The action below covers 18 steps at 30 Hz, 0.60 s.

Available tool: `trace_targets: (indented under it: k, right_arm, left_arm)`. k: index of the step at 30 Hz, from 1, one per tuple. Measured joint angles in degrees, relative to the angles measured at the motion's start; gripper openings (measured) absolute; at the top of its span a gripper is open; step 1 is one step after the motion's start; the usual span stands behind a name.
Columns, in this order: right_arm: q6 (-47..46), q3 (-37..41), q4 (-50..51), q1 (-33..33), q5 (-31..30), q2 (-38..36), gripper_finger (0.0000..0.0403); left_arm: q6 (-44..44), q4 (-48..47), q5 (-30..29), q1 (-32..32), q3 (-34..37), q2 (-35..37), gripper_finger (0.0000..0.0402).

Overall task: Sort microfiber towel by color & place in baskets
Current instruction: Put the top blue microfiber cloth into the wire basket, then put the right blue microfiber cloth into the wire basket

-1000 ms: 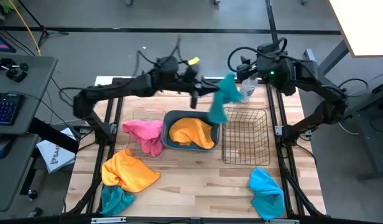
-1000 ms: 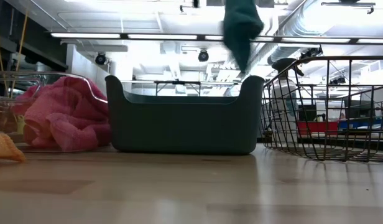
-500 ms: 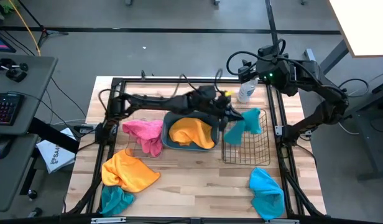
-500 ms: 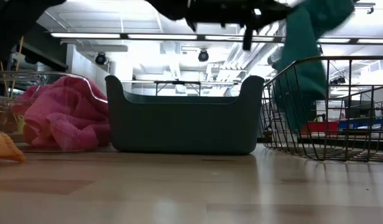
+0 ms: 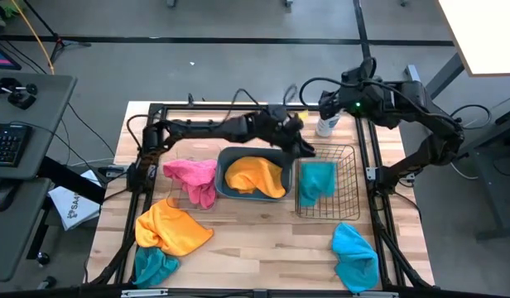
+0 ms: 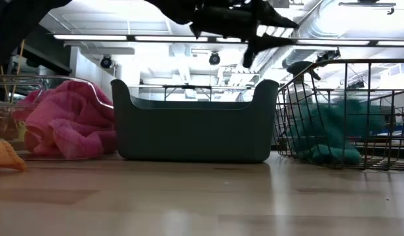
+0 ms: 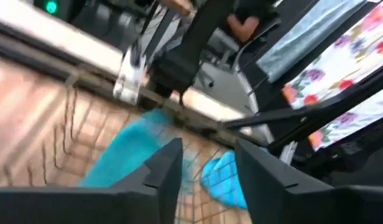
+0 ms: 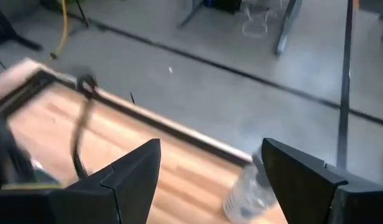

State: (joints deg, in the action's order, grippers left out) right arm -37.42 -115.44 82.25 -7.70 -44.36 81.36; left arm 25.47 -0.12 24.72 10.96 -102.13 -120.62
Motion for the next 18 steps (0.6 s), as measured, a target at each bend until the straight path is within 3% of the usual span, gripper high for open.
trace_targets:
  k: [4, 7, 12, 18]
  right_arm:
    - [-4.2, 0.0, 7.9, 0.0, 4.3, 0.0, 0.0275]
    - [-3.4, 3.2, 6.7, 0.4, 14.7, -0.9, 0.0275]
    - [-6.4, 15.5, 5.1, 7.0, 31.1, -1.8, 0.0275]
    - [-22.6, 32.8, -0.8, 23.2, 50.1, -3.1, 0.0275]
  left_arm:
    - [-0.1, -6.0, 8.4, 2.9, 0.0, 2.3, 0.0169]
    - [-3.5, -14.5, 13.1, 5.6, 0.0, 4.4, 0.0173]
    - [-9.7, -22.3, 9.9, 12.6, 0.0, 9.7, 0.0174]
    - [-11.0, -22.2, 10.2, 20.6, 0.1, 19.1, 0.0175]
